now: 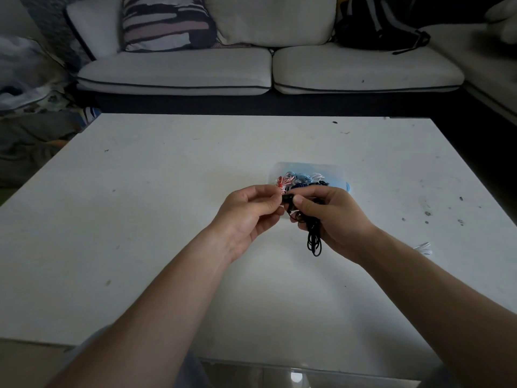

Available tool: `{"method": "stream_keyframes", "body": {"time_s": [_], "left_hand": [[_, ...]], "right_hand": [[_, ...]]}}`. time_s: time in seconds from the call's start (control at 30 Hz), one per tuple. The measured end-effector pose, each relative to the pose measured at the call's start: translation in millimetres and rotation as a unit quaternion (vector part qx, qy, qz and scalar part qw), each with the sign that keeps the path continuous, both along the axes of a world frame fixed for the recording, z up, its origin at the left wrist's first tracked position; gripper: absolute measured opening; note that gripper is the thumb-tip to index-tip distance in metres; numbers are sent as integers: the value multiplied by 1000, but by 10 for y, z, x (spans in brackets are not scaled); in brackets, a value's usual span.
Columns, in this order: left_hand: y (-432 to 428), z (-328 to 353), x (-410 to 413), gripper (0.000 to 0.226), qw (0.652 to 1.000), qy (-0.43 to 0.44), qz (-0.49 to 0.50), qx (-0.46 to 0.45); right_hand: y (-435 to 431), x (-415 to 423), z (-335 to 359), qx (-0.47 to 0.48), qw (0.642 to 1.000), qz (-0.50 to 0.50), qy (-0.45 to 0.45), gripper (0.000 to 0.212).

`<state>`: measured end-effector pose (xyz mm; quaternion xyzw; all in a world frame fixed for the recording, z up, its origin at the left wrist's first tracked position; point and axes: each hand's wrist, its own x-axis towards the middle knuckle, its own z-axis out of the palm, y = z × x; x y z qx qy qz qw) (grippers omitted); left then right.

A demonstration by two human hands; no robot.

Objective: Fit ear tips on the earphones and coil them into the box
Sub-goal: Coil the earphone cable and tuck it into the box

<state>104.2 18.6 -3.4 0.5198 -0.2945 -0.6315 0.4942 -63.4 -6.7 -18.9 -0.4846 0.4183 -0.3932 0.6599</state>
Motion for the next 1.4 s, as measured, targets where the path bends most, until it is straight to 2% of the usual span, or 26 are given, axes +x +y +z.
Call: {"method": "stream_keyframes", "body": {"time_s": [0.53,0.63,0.73,0.8,1.1,1.3,1.4], "left_hand": [[-15,-64,-3,13,999,-46,-4,2],[-25,-63,1,14,1000,-17,4,2],[-29,-53,5,15,999,43,13,-2],[-32,-56,0,15,999,47,9,-15],[-64,-110,15,11,996,-52,-9,-67],[-72,-120,6,8,989,-113,-21,-95],[-98,-123,32,13,985,-126,-46,-107]], "right_hand": [[26,21,16,10,1000,-4,22,16],[20,16,17,18,1000,-3,13,16],[16,26,22,47,998,3,-33,15],[17,31,12,54,997,2,-50,16],[-14,28,3,40,998,-15,-34,13],[-56,-19,21,71,997,-1,-10,14],[-52,-43,45,93,995,22,-21,12]]}}
